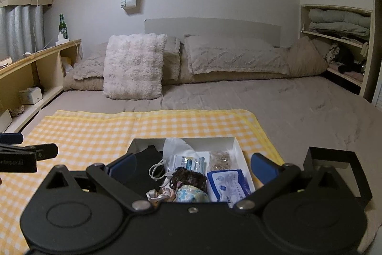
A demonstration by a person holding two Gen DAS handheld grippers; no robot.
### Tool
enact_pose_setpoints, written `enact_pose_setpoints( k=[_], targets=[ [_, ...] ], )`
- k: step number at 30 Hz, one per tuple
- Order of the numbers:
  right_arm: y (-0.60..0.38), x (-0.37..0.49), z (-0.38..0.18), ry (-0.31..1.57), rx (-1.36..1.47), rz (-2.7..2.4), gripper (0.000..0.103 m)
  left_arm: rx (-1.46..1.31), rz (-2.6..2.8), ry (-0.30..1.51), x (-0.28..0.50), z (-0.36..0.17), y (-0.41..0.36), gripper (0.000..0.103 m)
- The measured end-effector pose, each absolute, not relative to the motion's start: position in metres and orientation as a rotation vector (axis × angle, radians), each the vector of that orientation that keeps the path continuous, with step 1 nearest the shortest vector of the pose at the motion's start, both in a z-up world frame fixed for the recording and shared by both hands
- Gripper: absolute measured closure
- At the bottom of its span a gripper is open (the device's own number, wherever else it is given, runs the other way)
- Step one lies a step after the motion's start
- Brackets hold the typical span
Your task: Organize soft objects
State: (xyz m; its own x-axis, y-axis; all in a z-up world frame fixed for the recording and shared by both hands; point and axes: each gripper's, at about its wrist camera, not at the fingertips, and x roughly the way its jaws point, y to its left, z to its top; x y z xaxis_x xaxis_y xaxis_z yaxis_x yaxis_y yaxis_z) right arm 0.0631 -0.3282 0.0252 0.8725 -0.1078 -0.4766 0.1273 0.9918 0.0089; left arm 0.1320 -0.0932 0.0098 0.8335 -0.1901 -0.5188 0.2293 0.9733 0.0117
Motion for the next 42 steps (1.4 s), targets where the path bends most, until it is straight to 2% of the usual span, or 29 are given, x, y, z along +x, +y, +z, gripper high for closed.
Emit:
enact_pose_setpoints(
  k=[15,42],
  targets=[
    [-0.314,0.038,0.018,0.473,-0.029,-0.139,0.0,0.094,-0.249,0.513,0.093,0.006,-0.087,0.0],
    [-0.314,0.038,0.016,0.472,-0.04,-0.133,0.0,0.095,-0.251,0.505,0.09,0.006,-0.087,0.0]
  ],
)
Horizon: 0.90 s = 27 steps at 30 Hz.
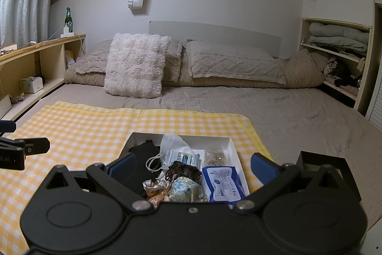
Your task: Organize soft objects
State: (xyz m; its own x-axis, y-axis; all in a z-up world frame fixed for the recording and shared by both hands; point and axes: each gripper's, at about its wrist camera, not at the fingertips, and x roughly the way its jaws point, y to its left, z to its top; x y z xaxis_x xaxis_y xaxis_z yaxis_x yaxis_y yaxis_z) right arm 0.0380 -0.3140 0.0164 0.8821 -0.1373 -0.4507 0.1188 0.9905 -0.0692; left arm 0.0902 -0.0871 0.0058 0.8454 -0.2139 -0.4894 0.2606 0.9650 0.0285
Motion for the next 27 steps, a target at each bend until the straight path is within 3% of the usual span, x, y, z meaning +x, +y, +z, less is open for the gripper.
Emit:
enact_pose_setpoints(
  k=[27],
  targets=[
    [-0.3128,0.0382,0.016,0.472,-0.046,-0.128,0.0,0.095,-0.246,0.509,0.0918,0.0054,-0.0852,0.0]
  ],
)
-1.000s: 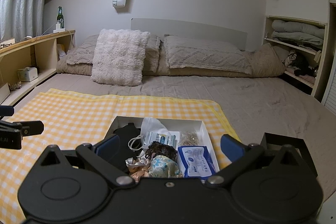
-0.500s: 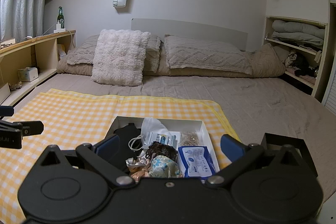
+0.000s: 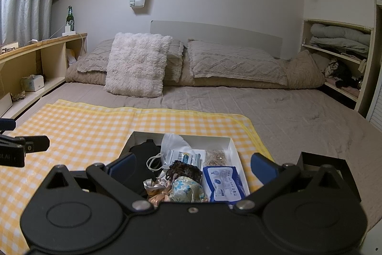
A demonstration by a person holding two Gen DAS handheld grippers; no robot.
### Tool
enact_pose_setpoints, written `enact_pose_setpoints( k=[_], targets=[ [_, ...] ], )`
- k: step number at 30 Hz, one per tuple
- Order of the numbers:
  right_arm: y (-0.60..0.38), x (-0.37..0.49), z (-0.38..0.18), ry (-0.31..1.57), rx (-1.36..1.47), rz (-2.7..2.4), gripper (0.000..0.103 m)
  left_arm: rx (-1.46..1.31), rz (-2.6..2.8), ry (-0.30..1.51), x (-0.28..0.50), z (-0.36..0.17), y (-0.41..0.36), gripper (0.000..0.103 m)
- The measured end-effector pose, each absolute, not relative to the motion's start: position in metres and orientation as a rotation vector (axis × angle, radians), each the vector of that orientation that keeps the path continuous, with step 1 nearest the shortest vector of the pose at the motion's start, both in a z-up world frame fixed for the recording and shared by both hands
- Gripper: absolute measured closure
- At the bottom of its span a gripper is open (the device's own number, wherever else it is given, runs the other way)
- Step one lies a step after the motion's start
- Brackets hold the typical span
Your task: Organize soft objects
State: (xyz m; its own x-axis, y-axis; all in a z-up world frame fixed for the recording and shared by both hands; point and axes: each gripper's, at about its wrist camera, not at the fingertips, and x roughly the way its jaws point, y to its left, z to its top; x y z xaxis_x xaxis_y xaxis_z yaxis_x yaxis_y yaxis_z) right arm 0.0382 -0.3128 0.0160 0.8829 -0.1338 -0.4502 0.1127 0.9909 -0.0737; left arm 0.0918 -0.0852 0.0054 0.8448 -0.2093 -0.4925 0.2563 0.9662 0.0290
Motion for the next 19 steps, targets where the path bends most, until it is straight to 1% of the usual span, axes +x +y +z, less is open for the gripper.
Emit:
enact_pose_setpoints(
  k=[19],
  targets=[
    [-0.3124,0.0382,0.016,0.472,-0.047,-0.129,0.0,0.077,-0.215,0.516,0.0933,0.0053,-0.0784,0.0]
  ],
)
